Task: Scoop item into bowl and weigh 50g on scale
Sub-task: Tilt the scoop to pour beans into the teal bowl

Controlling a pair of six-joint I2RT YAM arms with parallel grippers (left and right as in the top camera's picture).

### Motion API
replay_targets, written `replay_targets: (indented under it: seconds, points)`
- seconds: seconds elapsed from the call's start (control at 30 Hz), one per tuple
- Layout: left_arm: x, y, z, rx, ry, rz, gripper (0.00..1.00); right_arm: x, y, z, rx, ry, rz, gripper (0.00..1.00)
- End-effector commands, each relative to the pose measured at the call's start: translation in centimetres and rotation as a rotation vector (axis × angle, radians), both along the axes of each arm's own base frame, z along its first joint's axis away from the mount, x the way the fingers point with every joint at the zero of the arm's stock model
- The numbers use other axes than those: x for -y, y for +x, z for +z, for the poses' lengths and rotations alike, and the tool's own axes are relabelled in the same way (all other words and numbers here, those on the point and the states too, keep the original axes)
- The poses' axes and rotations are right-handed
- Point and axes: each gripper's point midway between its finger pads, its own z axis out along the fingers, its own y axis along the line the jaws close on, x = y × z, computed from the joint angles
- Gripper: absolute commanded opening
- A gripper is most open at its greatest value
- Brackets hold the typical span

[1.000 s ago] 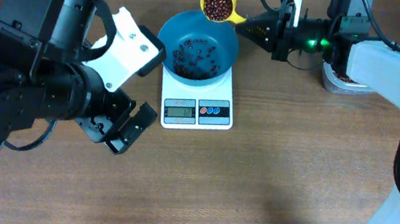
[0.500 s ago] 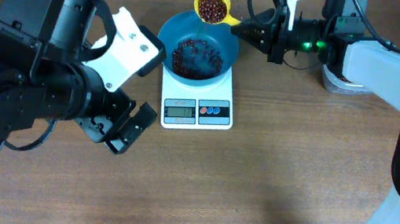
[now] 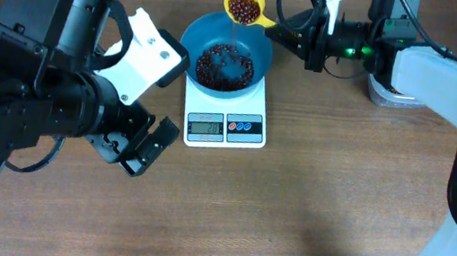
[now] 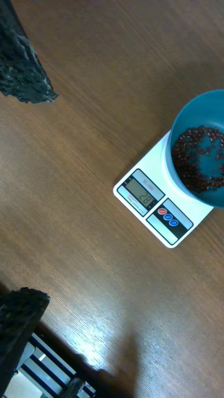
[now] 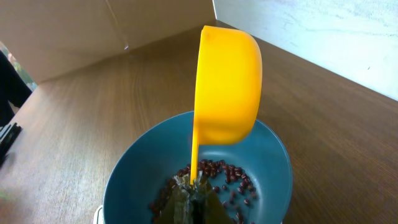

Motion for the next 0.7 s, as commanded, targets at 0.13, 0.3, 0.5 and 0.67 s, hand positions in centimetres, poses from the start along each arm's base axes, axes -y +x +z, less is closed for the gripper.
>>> replay_targets:
  seconds: [0.13, 0.3, 0.5, 0.67]
  points:
    - [0.0, 0.04, -0.29, 0.002, 0.015, -0.013, 0.99, -0.42, -0.12, -0.04, 0.035, -0.006, 0.022, 0.04]
    - [0.0, 0.04, -0.29, 0.002, 0.015, -0.013, 0.99, -0.7, -0.72, 0.29, 0.086, 0.005, 0.068, 0.04]
    - [0.0, 0.04, -0.29, 0.002, 0.015, -0.013, 0.99, -0.76, -0.9, 0.41, 0.102, 0.009, 0.082, 0.04]
    - [0.0, 0.04, -0.29, 0.002, 0.015, -0.013, 0.99, -0.71, -0.87, 0.41, 0.106, 0.008, 0.081, 0.04]
